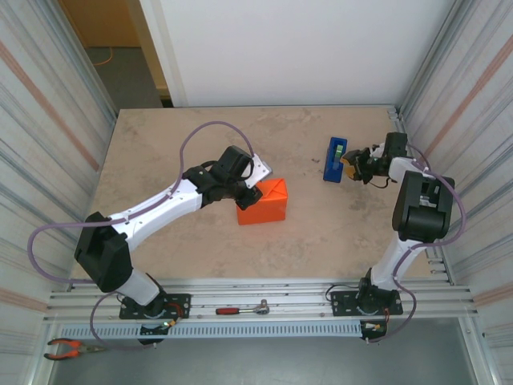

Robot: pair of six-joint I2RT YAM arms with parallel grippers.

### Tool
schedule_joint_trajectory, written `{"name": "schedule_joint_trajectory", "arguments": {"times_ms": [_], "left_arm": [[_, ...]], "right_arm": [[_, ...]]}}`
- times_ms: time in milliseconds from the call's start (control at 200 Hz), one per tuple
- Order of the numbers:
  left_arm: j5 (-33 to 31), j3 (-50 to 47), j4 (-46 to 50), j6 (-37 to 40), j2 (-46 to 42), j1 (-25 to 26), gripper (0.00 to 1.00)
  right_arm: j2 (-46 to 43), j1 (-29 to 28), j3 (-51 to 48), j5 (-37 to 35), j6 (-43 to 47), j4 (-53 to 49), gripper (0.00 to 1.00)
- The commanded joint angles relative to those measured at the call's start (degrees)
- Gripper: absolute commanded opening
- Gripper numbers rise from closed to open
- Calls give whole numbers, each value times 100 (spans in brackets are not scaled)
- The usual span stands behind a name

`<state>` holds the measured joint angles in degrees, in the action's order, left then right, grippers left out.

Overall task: Wrap the gift box in paper
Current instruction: Tear off the tape with the cutter.

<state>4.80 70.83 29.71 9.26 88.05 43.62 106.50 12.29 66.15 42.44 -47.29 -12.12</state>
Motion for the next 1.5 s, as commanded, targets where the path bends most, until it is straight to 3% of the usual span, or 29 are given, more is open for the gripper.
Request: {"name": "schedule_joint_trajectory", "arguments": {"times_ms": [0, 897, 1087, 1283, 1498], "left_arm": [[223, -271, 332, 85, 210, 116, 26], [219, -341, 282, 73, 225, 112, 24], [232, -341, 285, 76, 230, 113, 24], [231, -349, 272, 72, 223, 112, 24], [241, -350, 280, 73, 224, 119, 24]], "right_arm": [[142, -92, 240, 230, 206, 36, 38], [568, -199, 438, 386, 325, -41, 21], [604, -218, 465, 410, 334, -53, 15], [461, -176, 417, 454, 286, -52, 0], [75, -173, 242, 523, 55, 121, 0]]}}
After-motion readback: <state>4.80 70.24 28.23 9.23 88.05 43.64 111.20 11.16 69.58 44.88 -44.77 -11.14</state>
